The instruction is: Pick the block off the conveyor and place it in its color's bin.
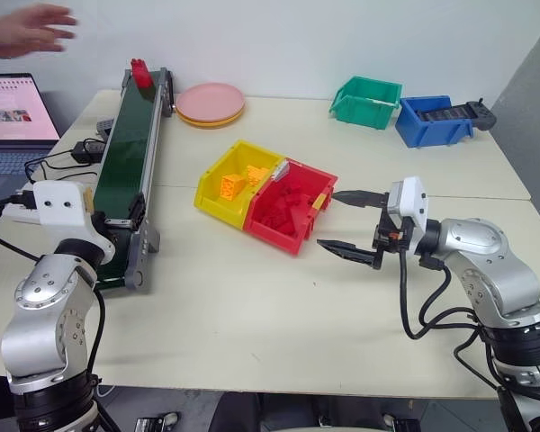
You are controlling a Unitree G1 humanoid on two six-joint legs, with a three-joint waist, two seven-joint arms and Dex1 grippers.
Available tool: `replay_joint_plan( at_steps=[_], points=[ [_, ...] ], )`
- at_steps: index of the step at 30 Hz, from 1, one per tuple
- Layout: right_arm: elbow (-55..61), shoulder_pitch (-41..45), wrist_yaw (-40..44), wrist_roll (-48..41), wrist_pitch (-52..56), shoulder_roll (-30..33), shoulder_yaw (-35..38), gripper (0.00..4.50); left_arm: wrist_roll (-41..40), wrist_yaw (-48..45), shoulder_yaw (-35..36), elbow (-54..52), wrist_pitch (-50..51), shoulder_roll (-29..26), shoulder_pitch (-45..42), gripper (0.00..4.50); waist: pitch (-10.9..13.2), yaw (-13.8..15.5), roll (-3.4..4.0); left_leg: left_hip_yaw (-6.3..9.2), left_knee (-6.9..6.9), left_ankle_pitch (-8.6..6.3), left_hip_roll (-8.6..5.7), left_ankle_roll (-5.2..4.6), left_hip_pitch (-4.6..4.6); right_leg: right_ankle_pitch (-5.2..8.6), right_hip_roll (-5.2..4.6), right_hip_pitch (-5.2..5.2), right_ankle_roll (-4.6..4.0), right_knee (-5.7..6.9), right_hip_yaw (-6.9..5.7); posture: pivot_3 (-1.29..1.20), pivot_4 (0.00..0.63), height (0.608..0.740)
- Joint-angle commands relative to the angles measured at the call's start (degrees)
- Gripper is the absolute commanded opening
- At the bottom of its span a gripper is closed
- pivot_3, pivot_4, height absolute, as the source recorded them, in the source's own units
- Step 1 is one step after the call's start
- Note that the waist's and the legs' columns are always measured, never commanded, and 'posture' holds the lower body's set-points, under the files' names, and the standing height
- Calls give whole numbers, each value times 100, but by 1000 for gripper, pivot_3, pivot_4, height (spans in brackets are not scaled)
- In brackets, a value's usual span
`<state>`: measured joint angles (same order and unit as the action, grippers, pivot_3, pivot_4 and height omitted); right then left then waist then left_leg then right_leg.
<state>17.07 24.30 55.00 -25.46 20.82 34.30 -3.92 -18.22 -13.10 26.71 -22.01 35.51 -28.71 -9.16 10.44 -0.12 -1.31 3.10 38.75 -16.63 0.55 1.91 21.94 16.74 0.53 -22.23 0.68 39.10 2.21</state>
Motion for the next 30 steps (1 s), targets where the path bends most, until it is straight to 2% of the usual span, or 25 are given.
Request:
replay_joint_plan(
  at_steps=[1,8,15,19,30],
  points=[
    [121,165,39,-44,-25,-20,6,4500,-48,20,120,-162,-141,-29,-27,4449,0,0,0,0,0,0,0,0,0,0,0,0,0,0,0,0,150,740],
    [66,300,-12,-49,207,-11,-58,4500,85,261,124,-206,72,-34,-13,4449,0,-1,0,1,0,0,0,0,0,0,0,0,0,0,-1,0,150,740],
    [-34,460,184,-118,415,43,-115,4500,-350,148,528,-320,-344,149,34,4449,0,0,0,0,-1,0,0,0,1,0,0,-2,0,0,0,0,150,740],
    [-74,500,255,-79,397,51,-160,4500,-229,69,382,-342,-236,-22,249,4449,0,-1,0,0,-1,0,0,0,1,0,0,-2,0,-1,1,0,150,740],
    [-34,689,120,-203,139,-301,51,4500,-186,127,296,-258,-317,-76,222,4449,0,3,0,0,0,0,0,0,3,0,-1,-2,0,-2,0,0,150,740]
  ],
)
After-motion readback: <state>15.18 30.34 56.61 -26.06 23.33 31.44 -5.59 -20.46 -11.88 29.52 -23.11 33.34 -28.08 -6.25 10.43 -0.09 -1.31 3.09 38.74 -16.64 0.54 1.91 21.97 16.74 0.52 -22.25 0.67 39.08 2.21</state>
